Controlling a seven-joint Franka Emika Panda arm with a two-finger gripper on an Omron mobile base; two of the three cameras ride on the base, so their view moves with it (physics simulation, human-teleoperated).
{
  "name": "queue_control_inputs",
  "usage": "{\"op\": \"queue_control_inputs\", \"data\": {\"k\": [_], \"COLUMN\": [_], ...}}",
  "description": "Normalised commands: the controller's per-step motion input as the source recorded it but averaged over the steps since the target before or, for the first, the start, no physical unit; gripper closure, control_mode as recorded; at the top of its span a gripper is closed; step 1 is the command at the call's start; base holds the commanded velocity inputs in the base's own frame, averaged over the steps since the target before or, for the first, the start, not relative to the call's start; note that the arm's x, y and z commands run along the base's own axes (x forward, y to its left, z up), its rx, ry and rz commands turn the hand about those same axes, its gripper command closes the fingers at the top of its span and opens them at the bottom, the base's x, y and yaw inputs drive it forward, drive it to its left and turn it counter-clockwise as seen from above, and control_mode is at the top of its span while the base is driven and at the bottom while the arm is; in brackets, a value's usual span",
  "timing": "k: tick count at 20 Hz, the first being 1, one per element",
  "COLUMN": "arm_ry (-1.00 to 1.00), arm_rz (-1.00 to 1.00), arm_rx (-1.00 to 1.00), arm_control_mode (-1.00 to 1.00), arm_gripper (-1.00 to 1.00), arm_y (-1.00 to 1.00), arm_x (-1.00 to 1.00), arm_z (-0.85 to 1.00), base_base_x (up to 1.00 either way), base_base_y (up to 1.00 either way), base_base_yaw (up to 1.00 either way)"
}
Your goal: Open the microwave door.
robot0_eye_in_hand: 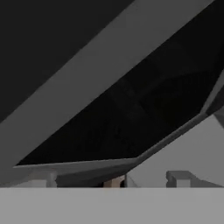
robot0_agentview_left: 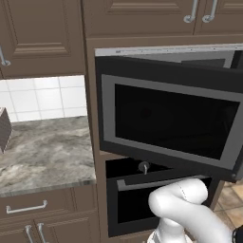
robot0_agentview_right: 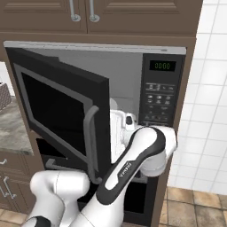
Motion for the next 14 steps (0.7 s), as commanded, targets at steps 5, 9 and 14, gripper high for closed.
{"op": "queue_control_inputs", "data": {"k": [5,9,14], "arm_ry": [-0.03,-0.04,-0.10], "arm_rz": [0.30,0.26,0.23], "arm_rx": [-0.09,-0.06,-0.03], "arm_control_mode": [-1.00,-1.00,-1.00], "arm_gripper": [-1.00,-1.00,-1.00], "arm_y": [1.00,1.00,1.00], "arm_x": [-0.78,-0.70,-0.79], "arm_z": [-0.19,-0.13,-0.12], "base_base_x": [0.00,0.00,0.00], "base_base_y": [0.00,0.00,0.00], "base_base_yaw": [0.00,0.00,0.00]}}
